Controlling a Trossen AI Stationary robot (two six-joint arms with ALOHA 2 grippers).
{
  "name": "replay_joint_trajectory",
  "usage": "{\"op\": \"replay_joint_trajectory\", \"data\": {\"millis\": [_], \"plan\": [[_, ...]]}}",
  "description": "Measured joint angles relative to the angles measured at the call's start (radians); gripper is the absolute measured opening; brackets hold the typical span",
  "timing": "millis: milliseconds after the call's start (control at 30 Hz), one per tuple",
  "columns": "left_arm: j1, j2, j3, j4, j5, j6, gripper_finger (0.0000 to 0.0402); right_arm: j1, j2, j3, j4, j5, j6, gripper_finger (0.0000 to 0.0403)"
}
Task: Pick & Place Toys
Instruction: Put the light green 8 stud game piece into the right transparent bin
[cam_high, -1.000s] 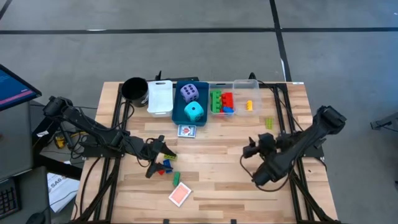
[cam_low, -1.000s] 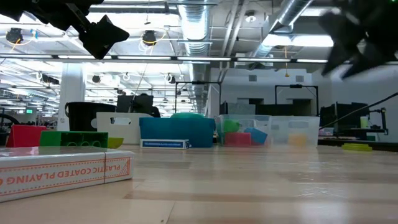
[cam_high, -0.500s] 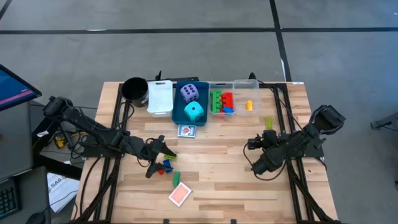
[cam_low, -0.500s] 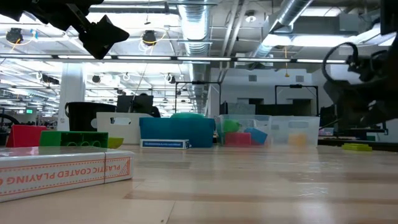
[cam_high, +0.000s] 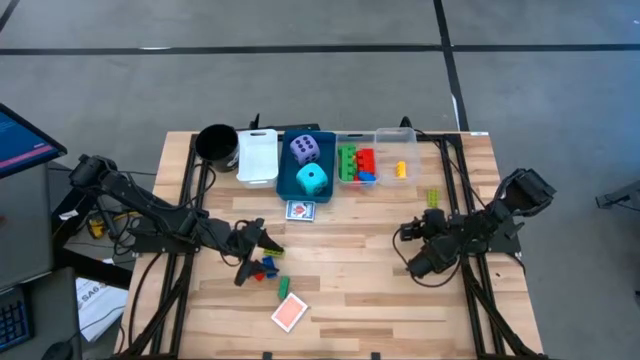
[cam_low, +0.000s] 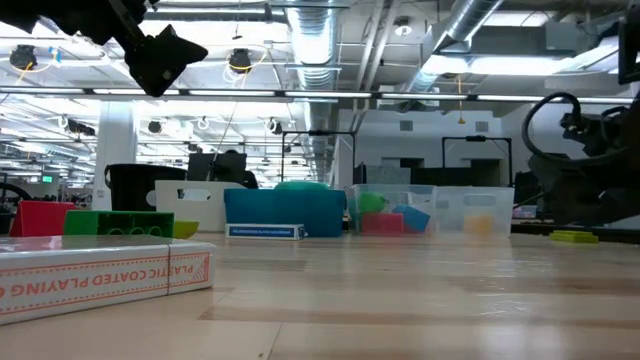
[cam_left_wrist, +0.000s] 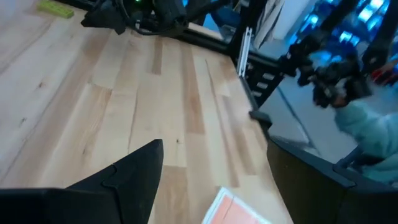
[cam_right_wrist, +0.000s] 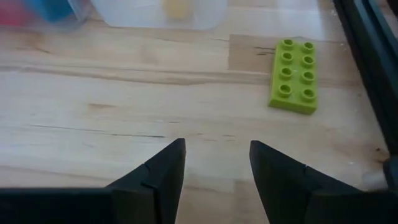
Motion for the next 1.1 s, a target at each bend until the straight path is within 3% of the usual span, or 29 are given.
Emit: {"op": "replay_joint_trajectory", "data": {"millis": [433, 1100], "plan": [[0.000, 0.000, 0.000, 0.201, -0.001, -0.022, 0.0282, -0.005, 0.000, -0.094, 0.142, 0.004, -0.067, 0.0202], [0.000, 0.000, 0.000, 0.210, -0.005, -0.127, 0.0282, -0.024, 0.000, -0.094, 0.165, 0.004, -0.086, 0.0215]]}}
